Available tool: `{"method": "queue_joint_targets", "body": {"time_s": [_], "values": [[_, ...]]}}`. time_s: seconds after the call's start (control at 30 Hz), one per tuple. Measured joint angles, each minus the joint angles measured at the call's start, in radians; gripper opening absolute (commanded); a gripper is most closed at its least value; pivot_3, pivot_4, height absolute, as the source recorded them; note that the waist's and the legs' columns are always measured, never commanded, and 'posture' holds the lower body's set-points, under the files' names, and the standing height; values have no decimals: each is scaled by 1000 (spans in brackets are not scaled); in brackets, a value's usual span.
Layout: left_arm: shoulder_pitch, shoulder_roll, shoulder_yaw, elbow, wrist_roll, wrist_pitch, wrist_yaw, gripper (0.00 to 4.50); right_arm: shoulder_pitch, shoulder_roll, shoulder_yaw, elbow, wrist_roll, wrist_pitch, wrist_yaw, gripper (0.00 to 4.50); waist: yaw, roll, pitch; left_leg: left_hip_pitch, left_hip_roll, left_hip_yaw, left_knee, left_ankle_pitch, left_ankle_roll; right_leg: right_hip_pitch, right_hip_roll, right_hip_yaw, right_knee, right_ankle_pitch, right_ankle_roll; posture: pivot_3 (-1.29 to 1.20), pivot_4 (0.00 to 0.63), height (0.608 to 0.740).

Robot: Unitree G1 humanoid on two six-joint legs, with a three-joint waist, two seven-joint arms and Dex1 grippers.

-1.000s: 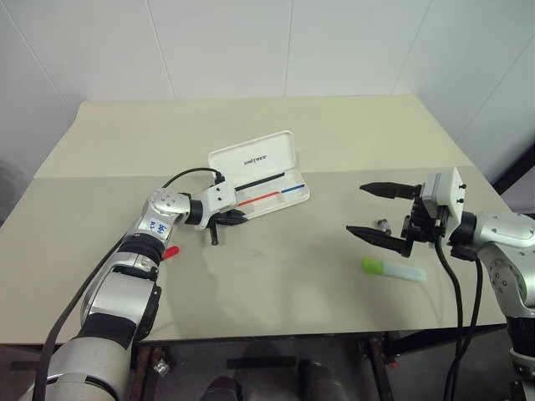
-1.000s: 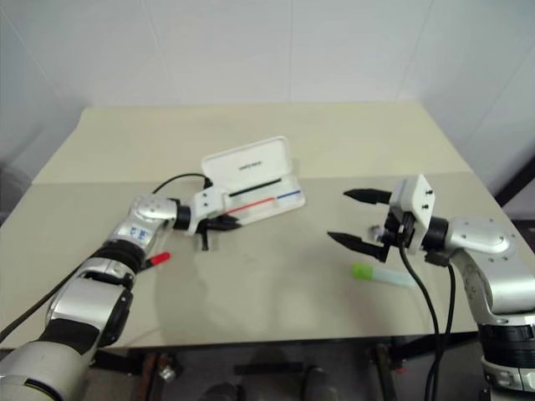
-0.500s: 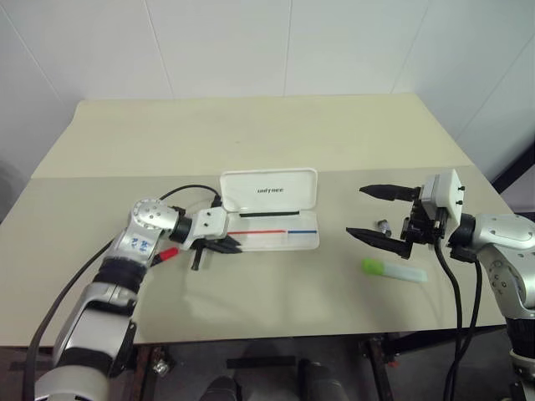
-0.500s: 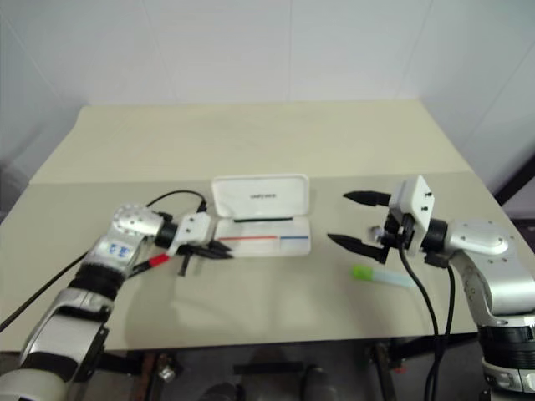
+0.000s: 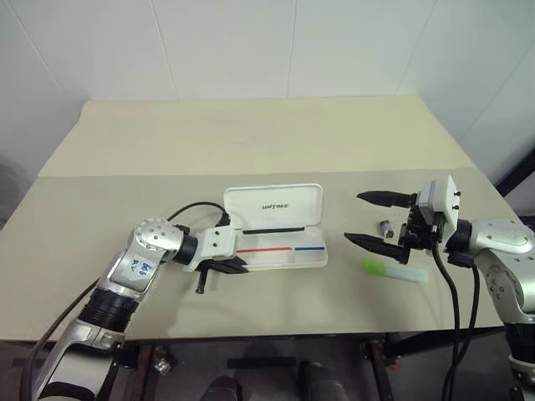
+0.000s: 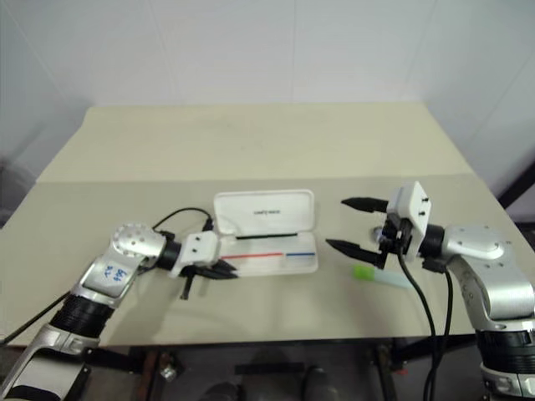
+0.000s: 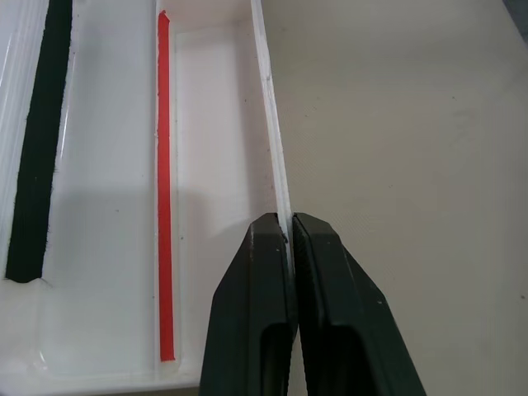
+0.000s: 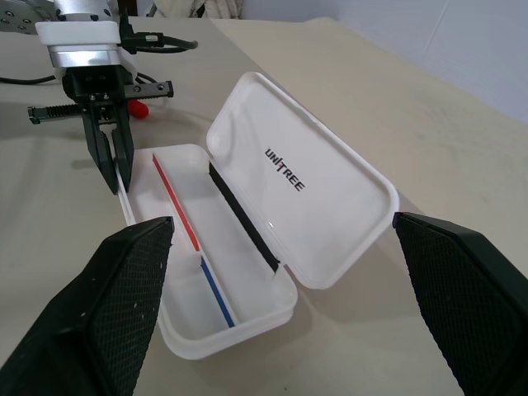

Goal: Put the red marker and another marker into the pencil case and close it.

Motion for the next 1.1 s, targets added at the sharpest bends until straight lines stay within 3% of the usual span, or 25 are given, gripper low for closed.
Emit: {"method": "queue_joint_targets", "body": {"time_s": [0.57, 0.67, 0.9, 1.1], "values": [[-64, -35, -58, 76, 10, -65, 29, 10, 1, 28, 2, -19, 2, 10, -18, 4500, 25, 0, 0, -1, -1, 0, 4, 0, 0, 1, -1, 0, -1, 0, 0, 0, 150, 740], [-75, -57, -59, 82, 5, -53, 32, 781, 1, 35, 2, -19, 1, 10, -18, 4500, 23, 0, 0, 0, -1, 0, 4, 0, 0, 1, -1, 0, -1, 0, 0, 0, 150, 740], [-75, -85, -62, 53, -18, -2, 40, 3035, 1, 41, 3, -18, 0, 9, -18, 4500, 17, 0, 0, 0, -1, 0, 4, 0, 0, 1, 0, 0, -1, 0, 0, 0, 150, 740], [-70, -72, -61, -27, -69, 44, 15, 3035, 1, 46, 3, -18, -5, 7, -18, 4500, 18, 0, 0, 0, -1, 0, 4, 0, 0, 1, 0, 0, -1, 0, 0, 0, 150, 740]]}}
